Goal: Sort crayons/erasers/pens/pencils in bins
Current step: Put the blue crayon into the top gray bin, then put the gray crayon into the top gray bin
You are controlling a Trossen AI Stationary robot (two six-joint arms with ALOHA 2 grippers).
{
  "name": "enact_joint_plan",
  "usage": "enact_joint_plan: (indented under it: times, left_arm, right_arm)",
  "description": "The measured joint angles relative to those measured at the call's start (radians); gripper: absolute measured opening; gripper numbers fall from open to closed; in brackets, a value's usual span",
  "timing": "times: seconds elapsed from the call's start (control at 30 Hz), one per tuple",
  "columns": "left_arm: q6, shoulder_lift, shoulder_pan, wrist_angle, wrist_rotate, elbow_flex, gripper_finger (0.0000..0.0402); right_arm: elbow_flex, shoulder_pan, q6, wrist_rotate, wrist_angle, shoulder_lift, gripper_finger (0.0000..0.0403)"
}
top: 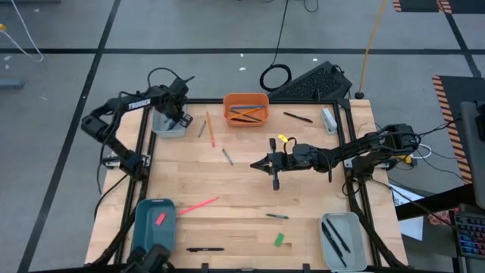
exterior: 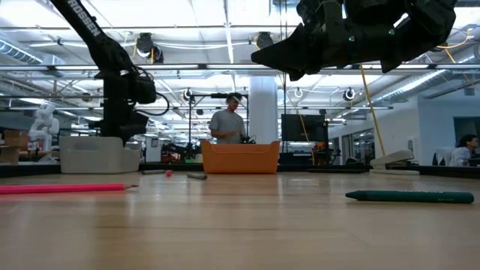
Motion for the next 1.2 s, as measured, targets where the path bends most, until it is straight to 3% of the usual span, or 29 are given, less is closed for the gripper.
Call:
enact_joint_plan:
  times: [0.3,0.4,0.53,0.67,0.87,1.07,1.2]
  left_arm:
    - [0.028,-0.109,-0.013,-0.031,-0.034,0.0,0.0107]
    - [0.041,-0.191,-0.05,-0.053,-0.081,0.0,0.0094]
    - [0.022,-0.328,-0.155,-0.045,-0.109,-0.001,0.0049]
    - [-0.01,-0.481,-0.31,0.112,-0.096,-0.088,0.0006]
    - [-0.1,-0.684,-0.543,0.471,-0.045,-0.341,0.0009]
    - [-0.168,-0.795,-0.698,0.776,-0.046,-0.552,0.0008]
    - [-0.192,-0.815,-0.758,0.917,-0.052,-0.644,0.0013]
  right_arm:
    - [0.0,0.0,0.0,0.0,-0.013,0.0,0.0]
    - [0.0,0.0,0.004,0.016,-0.016,0.0,0.0]
    - [0.004,0.0,0.042,0.122,-0.047,0.0,0.0]
    - [0.063,0.0,0.064,0.145,-0.11,0.014,0.0]
    - [0.155,-0.006,0.094,0.198,-0.202,0.104,0.0]
    - [0.236,-0.02,0.215,0.281,-0.208,0.246,0.0001]
    - [0.308,-0.022,0.271,0.342,-0.263,0.335,0.0029]
